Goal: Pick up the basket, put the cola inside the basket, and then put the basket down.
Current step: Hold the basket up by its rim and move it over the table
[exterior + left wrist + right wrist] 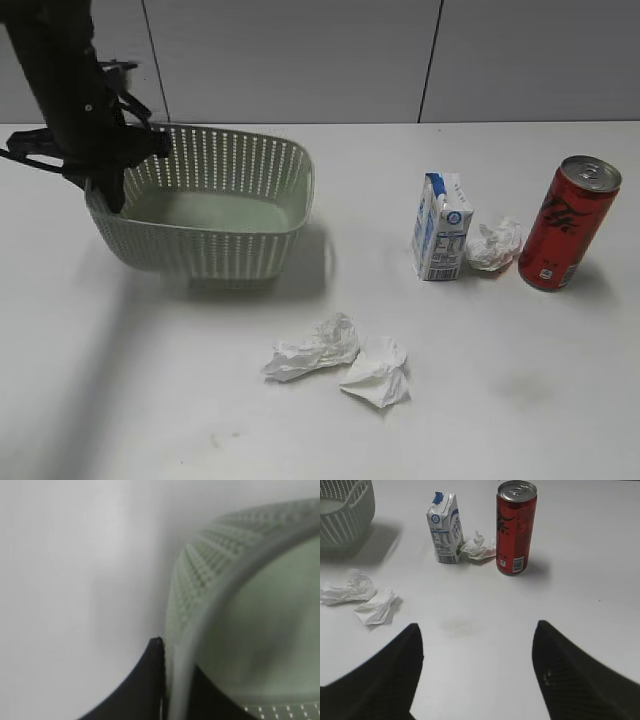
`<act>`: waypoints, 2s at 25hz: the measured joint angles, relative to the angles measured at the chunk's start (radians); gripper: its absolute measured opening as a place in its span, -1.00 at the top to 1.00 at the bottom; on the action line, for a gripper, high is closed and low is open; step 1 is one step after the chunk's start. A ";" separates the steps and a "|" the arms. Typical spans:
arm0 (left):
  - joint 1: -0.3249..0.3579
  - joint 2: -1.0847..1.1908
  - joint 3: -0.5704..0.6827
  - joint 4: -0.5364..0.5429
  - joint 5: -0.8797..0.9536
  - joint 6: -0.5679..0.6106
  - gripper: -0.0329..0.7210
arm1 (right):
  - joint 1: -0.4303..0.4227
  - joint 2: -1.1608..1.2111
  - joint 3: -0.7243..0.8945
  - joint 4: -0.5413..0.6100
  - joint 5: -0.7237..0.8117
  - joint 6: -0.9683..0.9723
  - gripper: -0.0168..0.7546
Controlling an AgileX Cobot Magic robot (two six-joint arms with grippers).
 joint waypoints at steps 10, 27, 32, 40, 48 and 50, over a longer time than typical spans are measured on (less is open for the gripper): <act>-0.023 -0.369 0.503 -0.187 -0.231 -0.002 0.91 | 0.000 0.000 0.000 -0.001 0.000 0.000 -0.42; -0.354 -0.437 0.698 -0.106 -0.488 -0.213 0.91 | 0.000 0.000 0.000 -0.001 -0.002 0.002 -0.42; -0.354 -0.354 0.698 -0.023 -0.437 -0.273 0.91 | 0.000 0.079 -0.040 -0.032 -0.031 0.058 -0.42; -0.354 -0.353 0.676 -0.022 -0.422 -0.282 0.91 | 0.000 0.444 -0.238 -0.112 -0.059 0.132 -0.73; -0.354 -0.353 0.663 -0.023 -0.419 -0.283 0.91 | 0.000 0.961 -0.436 -0.113 -0.074 0.135 -0.78; -0.354 -0.353 0.663 -0.023 -0.419 -0.283 0.91 | 0.000 1.097 -0.511 -0.113 -0.081 0.135 -0.78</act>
